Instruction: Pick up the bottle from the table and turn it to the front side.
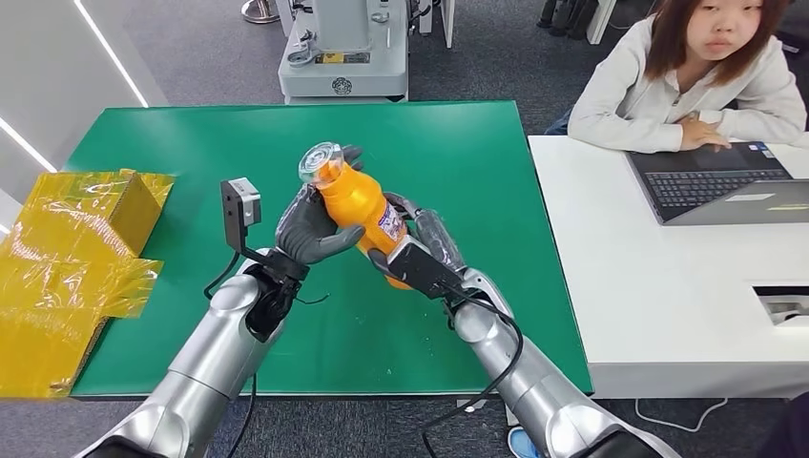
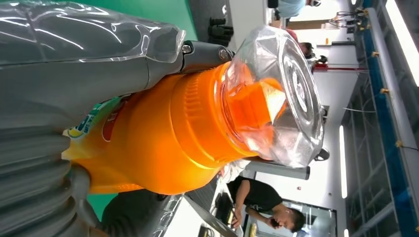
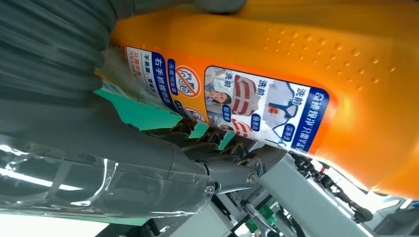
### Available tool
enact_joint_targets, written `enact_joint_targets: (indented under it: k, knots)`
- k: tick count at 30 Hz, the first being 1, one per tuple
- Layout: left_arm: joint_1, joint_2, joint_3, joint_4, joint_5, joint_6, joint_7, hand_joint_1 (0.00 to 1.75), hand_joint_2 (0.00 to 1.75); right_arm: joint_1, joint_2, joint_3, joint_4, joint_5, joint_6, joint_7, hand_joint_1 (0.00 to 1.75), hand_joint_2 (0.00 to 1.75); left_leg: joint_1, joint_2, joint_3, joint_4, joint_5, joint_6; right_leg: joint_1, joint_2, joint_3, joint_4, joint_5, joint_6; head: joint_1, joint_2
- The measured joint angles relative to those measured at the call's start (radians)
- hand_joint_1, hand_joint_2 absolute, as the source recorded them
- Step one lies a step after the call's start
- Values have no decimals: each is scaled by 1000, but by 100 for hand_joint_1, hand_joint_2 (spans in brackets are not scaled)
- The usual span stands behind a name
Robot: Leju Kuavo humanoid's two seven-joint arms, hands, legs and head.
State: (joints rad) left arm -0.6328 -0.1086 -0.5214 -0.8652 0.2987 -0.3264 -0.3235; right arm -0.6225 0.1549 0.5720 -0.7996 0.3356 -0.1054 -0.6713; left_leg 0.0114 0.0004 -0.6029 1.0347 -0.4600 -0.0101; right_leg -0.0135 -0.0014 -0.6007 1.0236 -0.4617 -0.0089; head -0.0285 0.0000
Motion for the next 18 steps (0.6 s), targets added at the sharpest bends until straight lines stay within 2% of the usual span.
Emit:
enact_joint_targets:
  k: [2,3,5,18]
  knots:
    - [-6,-8,-1,19,0,3,-5,164,175,0,0,0,9,-2,-2,0,175,175,0,0,0,0,0,0,0,0,0,0,0,0,0,0]
    - [-9,-12,-1,27,0,6,-8,169,175,-1,0,-1,13,-3,-2,-1,175,175,0,0,0,0,0,0,0,0,0,0,0,0,0,0]
    - [-15,-18,-1,45,-1,14,-15,175,175,-1,0,-1,22,-4,-5,-2,175,175,0,0,0,0,0,0,0,0,0,0,0,0,0,0]
    - [-37,-26,-2,109,-9,22,-44,175,175,2,0,-1,51,-9,-13,-17,173,175,0,0,0,0,0,0,0,0,-1,0,0,0,0,0]
